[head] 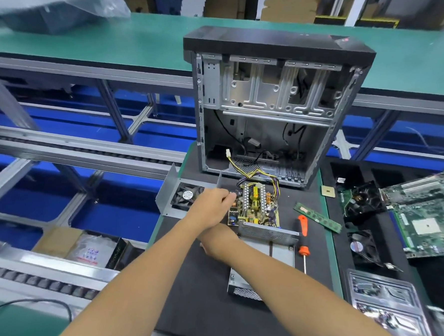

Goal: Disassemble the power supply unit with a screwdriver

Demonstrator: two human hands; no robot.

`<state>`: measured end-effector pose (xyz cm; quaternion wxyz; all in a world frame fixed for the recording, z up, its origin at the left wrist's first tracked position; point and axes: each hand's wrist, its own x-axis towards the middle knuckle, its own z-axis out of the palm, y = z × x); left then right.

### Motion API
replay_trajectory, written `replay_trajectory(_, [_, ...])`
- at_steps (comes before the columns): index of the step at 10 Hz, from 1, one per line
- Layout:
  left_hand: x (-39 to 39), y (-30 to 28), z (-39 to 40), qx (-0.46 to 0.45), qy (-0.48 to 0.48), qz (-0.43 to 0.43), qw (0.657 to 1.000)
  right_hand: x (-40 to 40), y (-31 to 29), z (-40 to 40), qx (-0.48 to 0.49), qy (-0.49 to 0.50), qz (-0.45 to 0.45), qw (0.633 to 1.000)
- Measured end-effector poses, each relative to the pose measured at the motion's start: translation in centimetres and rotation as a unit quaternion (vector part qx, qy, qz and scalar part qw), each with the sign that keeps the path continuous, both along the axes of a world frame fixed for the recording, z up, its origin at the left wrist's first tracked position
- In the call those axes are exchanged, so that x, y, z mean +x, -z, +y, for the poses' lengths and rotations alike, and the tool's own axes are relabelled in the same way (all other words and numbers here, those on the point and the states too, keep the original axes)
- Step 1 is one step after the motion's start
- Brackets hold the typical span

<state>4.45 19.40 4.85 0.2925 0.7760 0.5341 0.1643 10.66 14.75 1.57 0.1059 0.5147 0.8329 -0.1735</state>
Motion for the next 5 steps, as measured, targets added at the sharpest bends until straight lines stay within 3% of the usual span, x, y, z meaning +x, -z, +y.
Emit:
replay_trajectory(3, [0.9, 0.1, -0.3, 0.002, 0.016, 0.011, 1.000, 0.1, 0.9, -0.1, 0.008, -0.005, -0.005, 1.000])
replay_trajectory(4, [1.1, 0.1, -0.4, -0.022, 0.019, -0.004, 1.000, 0.0, -0.3, -0.2, 0.007, 0.010, -0.018, 1.000])
replay_trajectory(5, [1.6, -0.4, -0.7, -0.027, 0.002, -0.071, 0.997, 1.0, -1.7, -1.7, 0.040, 0.037, 0.033, 0.998])
